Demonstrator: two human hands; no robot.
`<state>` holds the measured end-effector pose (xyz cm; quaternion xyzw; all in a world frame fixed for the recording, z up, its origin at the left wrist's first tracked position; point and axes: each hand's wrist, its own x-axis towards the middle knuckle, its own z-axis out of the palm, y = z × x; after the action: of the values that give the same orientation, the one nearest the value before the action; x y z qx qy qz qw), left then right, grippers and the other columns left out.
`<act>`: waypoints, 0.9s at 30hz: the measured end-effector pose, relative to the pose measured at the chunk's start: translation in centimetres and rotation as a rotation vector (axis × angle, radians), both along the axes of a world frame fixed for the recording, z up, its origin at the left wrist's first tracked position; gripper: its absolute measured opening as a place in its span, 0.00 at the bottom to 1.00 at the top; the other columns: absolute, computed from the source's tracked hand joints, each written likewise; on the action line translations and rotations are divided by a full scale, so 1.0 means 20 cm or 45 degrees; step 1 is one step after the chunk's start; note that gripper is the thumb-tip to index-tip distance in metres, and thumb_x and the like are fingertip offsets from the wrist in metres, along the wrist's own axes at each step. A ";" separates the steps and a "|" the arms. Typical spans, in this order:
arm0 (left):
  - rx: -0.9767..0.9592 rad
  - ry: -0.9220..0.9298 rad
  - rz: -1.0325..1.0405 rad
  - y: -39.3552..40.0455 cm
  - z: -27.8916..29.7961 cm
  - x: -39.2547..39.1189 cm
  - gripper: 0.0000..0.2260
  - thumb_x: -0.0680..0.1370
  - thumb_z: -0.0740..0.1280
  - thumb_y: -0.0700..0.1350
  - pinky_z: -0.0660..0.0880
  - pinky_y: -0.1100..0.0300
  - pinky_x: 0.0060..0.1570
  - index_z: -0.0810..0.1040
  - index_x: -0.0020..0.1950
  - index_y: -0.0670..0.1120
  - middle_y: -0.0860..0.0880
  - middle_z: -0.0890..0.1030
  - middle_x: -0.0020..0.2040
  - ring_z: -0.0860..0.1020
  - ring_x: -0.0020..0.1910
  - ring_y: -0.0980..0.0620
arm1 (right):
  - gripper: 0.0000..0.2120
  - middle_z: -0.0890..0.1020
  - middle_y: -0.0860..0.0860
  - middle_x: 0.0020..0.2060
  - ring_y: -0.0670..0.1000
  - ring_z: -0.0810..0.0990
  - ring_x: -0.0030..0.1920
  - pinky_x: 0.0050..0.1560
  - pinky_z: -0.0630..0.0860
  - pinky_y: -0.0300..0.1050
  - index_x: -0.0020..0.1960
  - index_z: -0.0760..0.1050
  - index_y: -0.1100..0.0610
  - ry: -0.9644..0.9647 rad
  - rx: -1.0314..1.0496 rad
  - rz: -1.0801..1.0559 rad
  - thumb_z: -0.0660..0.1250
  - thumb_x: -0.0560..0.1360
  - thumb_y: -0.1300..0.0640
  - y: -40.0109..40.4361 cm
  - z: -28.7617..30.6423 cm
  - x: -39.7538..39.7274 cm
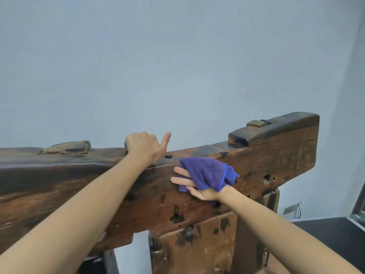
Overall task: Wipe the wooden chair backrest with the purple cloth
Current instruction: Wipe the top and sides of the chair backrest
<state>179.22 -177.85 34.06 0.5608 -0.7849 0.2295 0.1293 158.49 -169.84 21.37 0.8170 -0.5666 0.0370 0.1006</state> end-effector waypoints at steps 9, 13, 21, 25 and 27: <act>0.901 0.097 -0.189 -0.13 -0.07 -0.57 0.42 0.78 0.36 0.72 0.56 0.44 0.78 0.63 0.81 0.48 0.44 0.63 0.81 0.63 0.80 0.42 | 0.25 0.57 0.50 0.79 0.55 0.63 0.76 0.78 0.42 0.36 0.78 0.65 0.51 -0.147 -0.415 0.221 0.61 0.81 0.56 0.07 -0.02 -0.87; 0.985 0.227 -0.248 -0.09 -0.05 -0.99 0.48 0.73 0.32 0.75 0.51 0.45 0.78 0.65 0.80 0.49 0.47 0.63 0.82 0.61 0.80 0.44 | 0.26 0.57 0.48 0.82 0.54 0.63 0.76 0.78 0.43 0.36 0.80 0.63 0.46 -0.159 -0.463 0.092 0.58 0.82 0.51 0.12 -0.06 -1.34; 1.021 0.582 -0.320 -0.09 -0.07 -1.41 0.48 0.70 0.31 0.77 0.42 0.46 0.79 0.50 0.83 0.51 0.48 0.49 0.84 0.48 0.83 0.46 | 0.26 0.47 0.42 0.83 0.47 0.48 0.82 0.81 0.44 0.44 0.82 0.49 0.39 -0.328 -0.798 0.044 0.49 0.86 0.47 0.11 0.06 -2.08; 0.967 0.671 -0.282 -0.15 -0.13 -1.43 0.47 0.73 0.33 0.74 0.44 0.49 0.81 0.55 0.83 0.46 0.46 0.53 0.84 0.52 0.83 0.46 | 0.30 0.43 0.40 0.83 0.49 0.42 0.83 0.81 0.40 0.45 0.81 0.47 0.37 -0.767 -1.022 -0.274 0.51 0.83 0.53 0.10 0.05 -2.28; 0.943 0.696 -0.281 -0.16 -0.14 -1.43 0.50 0.71 0.33 0.75 0.44 0.48 0.81 0.56 0.83 0.45 0.45 0.53 0.84 0.52 0.83 0.46 | 0.30 0.43 0.41 0.83 0.49 0.42 0.83 0.80 0.41 0.43 0.82 0.48 0.39 -0.866 -1.135 -0.379 0.50 0.83 0.53 0.10 0.03 -2.30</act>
<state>150.67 -181.15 31.25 0.5222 -0.8061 -0.2370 0.1462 112.49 -167.94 21.95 0.5495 -0.6054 0.5181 0.2514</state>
